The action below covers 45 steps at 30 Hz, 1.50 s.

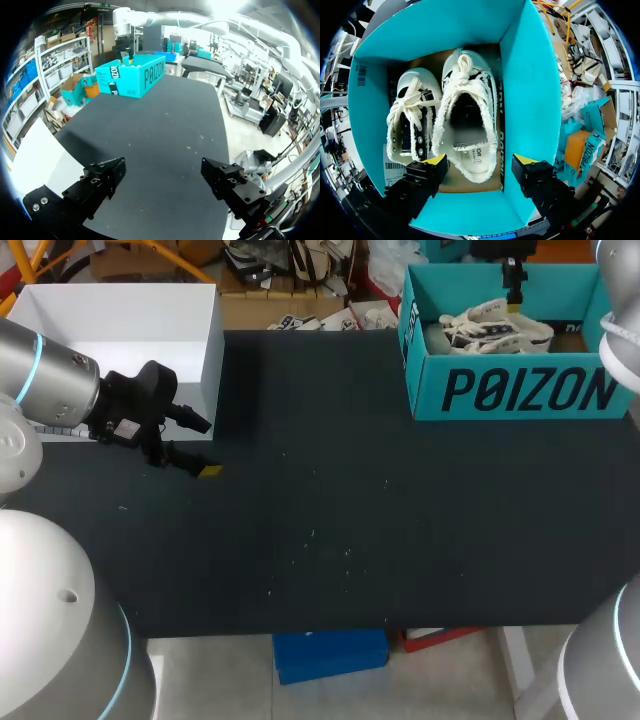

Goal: Take the shoe out of the shoebox, open the shoe tongue, remove and reinsert the insole, then place the shoe into the shoebox

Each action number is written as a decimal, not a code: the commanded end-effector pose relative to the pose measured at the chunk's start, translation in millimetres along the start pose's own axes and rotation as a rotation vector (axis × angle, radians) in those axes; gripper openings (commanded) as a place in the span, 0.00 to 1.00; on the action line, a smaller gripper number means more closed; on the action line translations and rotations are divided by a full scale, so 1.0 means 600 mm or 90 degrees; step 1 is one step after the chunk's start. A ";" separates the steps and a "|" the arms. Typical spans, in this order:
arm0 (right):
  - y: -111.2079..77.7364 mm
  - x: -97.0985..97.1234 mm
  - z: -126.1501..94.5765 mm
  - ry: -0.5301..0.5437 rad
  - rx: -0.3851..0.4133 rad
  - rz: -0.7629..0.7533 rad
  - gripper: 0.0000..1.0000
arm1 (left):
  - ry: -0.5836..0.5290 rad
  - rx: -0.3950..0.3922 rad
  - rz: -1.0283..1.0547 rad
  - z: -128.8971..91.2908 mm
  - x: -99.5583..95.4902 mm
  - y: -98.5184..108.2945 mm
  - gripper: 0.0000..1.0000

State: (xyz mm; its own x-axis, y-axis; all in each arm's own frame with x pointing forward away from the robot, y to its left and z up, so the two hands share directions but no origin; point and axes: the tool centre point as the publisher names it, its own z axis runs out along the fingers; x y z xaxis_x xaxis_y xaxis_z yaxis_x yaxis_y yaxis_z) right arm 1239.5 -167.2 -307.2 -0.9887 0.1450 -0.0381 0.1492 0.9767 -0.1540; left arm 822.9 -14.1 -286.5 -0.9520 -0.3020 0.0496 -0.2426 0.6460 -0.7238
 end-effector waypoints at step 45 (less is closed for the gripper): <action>0.322 0.527 -0.193 -0.231 0.052 0.311 0.87 | 0.000 -0.003 0.000 0.001 0.001 -0.001 1.00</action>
State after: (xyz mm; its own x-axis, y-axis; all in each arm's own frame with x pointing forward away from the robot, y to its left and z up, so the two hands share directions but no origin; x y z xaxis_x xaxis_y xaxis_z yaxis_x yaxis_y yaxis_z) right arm 977.8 67.3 -231.0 -0.8104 0.5847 -0.0384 0.5848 0.8032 -0.1136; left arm 822.9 -14.0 -286.5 -0.9520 -0.3021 0.0496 -0.2427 0.6460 -0.7237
